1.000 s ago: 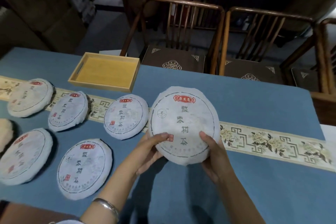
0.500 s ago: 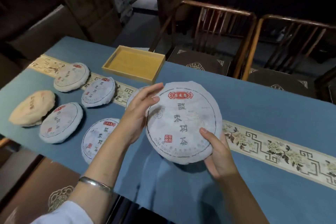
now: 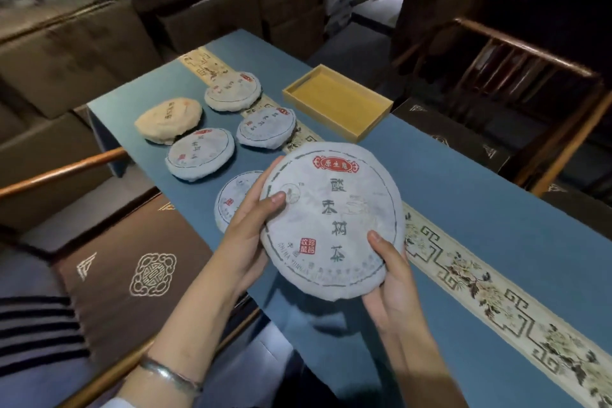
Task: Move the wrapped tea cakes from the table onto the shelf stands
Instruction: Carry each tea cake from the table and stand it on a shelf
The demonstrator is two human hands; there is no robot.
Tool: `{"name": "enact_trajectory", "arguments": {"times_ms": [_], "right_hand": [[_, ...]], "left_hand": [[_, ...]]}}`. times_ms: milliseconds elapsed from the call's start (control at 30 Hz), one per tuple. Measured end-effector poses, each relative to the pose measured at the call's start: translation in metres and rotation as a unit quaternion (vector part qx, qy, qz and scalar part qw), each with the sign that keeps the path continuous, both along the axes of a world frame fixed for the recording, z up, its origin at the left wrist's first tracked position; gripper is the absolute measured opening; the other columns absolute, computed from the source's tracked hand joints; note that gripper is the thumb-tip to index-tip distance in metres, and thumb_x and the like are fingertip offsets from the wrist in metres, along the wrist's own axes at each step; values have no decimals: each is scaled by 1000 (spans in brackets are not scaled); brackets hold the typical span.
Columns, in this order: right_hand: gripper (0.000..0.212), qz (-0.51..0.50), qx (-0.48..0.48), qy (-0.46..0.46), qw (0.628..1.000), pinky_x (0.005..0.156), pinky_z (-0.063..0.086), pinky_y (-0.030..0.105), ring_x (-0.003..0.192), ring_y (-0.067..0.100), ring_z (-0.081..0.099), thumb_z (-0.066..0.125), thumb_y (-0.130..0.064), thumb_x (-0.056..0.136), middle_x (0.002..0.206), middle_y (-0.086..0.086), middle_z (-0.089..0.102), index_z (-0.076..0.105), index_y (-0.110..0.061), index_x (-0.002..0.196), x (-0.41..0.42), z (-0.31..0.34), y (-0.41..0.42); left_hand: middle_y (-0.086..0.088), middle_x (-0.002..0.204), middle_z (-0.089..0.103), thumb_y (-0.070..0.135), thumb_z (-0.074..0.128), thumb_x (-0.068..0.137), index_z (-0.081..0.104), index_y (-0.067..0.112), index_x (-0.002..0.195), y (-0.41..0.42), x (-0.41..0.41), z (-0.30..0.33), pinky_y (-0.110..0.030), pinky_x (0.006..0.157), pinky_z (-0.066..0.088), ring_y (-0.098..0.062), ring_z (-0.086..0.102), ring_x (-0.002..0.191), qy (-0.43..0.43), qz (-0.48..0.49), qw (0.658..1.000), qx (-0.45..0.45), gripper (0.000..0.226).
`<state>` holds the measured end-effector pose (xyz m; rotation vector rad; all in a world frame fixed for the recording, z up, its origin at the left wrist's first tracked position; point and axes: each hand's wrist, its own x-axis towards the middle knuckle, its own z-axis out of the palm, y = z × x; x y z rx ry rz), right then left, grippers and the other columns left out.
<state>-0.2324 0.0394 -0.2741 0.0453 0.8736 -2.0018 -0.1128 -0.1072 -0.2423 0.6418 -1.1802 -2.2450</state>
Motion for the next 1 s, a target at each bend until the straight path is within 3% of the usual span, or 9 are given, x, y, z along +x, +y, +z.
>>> {"name": "enact_trajectory", "arguments": {"times_ms": [100,233,400,500,633,867,1000], "right_hand": [[62,26,-8,-3,1000,99,51,43,124,28,60,62,-10,83,136,15,61,47,-11,143,12,5,-15],[64,65,-20,25,997,104,46,47,130,29,55,60,-9,84,140,14,58,44,-12,146,35,12,-27],[61,133,-44,44,989,101,51,41,126,25,58,60,-9,85,138,11,60,46,-14,144,105,27,-32],[62,189,-45,45,980,101,50,42,127,27,57,62,-11,84,138,13,59,47,-13,144,163,40,-23],[62,268,-88,69,957,102,49,46,126,30,58,64,-10,83,135,15,61,48,-12,143,239,67,-5],[52,395,-186,128,891,87,57,41,119,33,63,60,-11,90,130,19,64,49,-8,140,365,126,17],[50,467,-203,161,845,88,57,39,121,30,62,59,-33,94,132,16,64,51,-12,138,428,153,25]], "left_hand": [[-4,140,58,28,66,79,49,26,142,-7,36,7,-37,98,52,-22,57,126,-30,30,999,-25,65],[9,136,61,31,71,74,55,44,133,-4,100,14,-34,90,51,-15,58,126,-68,150,984,-73,63],[7,136,60,30,81,69,46,53,135,36,178,21,-35,82,58,-17,63,118,-96,160,974,-128,78],[13,141,54,26,90,62,43,57,133,69,217,28,-42,93,54,-17,54,129,-59,210,965,-144,91],[16,142,51,18,89,64,37,53,139,112,284,48,-35,93,54,-13,49,133,-32,320,928,-187,97],[10,140,54,5,82,66,31,33,147,174,406,93,-30,90,55,-12,54,128,2,488,836,-252,100],[2,142,53,7,83,61,38,37,138,203,469,114,-38,93,54,-17,55,129,53,576,779,-241,95]]}}
